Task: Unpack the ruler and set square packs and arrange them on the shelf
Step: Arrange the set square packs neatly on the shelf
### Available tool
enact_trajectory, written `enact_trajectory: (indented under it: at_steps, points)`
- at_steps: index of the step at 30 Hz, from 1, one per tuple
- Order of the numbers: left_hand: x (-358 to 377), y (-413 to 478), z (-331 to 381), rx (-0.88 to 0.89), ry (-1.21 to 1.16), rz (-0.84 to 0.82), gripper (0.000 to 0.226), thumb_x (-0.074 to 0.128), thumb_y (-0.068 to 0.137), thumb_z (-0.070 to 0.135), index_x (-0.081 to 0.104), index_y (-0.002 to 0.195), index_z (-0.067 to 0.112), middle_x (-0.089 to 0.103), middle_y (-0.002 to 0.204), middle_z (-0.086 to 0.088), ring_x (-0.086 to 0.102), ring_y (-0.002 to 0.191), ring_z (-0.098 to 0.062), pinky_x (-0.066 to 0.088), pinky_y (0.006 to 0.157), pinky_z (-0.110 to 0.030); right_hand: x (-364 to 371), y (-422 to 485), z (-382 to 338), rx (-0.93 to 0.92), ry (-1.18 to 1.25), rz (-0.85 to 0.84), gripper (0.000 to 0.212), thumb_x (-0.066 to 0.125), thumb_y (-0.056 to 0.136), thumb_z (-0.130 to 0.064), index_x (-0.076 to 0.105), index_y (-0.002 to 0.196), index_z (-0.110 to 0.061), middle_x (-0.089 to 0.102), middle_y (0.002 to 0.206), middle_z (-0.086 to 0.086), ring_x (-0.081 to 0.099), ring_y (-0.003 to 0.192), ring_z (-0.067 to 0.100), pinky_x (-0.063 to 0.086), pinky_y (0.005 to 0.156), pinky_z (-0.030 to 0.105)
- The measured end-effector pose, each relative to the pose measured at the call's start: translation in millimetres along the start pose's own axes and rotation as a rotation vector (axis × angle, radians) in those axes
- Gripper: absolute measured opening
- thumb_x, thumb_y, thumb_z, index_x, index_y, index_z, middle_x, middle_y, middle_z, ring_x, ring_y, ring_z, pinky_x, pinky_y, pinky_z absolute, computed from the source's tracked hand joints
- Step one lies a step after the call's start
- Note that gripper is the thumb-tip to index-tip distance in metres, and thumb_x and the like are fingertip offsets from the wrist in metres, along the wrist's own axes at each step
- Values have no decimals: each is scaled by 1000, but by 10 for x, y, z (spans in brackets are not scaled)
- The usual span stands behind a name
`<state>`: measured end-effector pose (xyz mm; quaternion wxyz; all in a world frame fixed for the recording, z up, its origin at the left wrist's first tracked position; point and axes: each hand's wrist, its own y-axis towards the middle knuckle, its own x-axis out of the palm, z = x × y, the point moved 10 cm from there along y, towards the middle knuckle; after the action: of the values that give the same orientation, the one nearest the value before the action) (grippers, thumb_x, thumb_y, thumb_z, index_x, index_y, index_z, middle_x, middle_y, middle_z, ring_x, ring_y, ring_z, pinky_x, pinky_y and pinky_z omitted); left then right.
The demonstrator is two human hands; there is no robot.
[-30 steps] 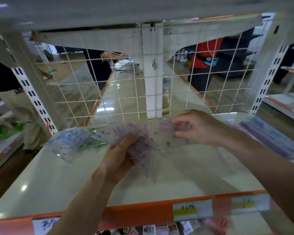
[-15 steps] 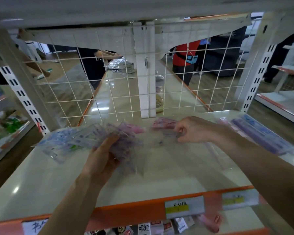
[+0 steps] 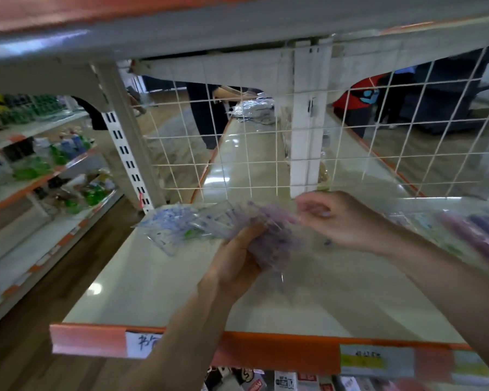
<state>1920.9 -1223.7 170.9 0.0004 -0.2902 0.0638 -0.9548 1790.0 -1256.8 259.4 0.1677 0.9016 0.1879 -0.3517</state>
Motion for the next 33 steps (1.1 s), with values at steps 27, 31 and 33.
enact_trajectory:
  at_steps: [27,31,33]
  points:
    - [290,-119,-71,-126,-124,-247,28,59,80,26,77,89,7,71,88,-13,70,71,-21,59,65,-33,-52,666,-71,172,295,29,18,56,95,-12,67,96,2,64,69,7,62,51,6,51,51,18]
    - [278,-103,-114,-191,-211,-259,44,86,62,23,74,100,4,72,95,-15,71,81,-25,59,74,-39,-296,638,34,215,304,34,16,56,95,-12,66,101,-1,63,67,2,60,48,2,50,48,16]
    - [266,-100,-117,-193,-165,-231,26,65,80,29,77,90,8,72,87,-10,71,75,-21,58,70,-36,-214,587,-5,181,247,-127,19,56,95,-14,66,106,-2,63,74,2,58,57,5,46,57,21]
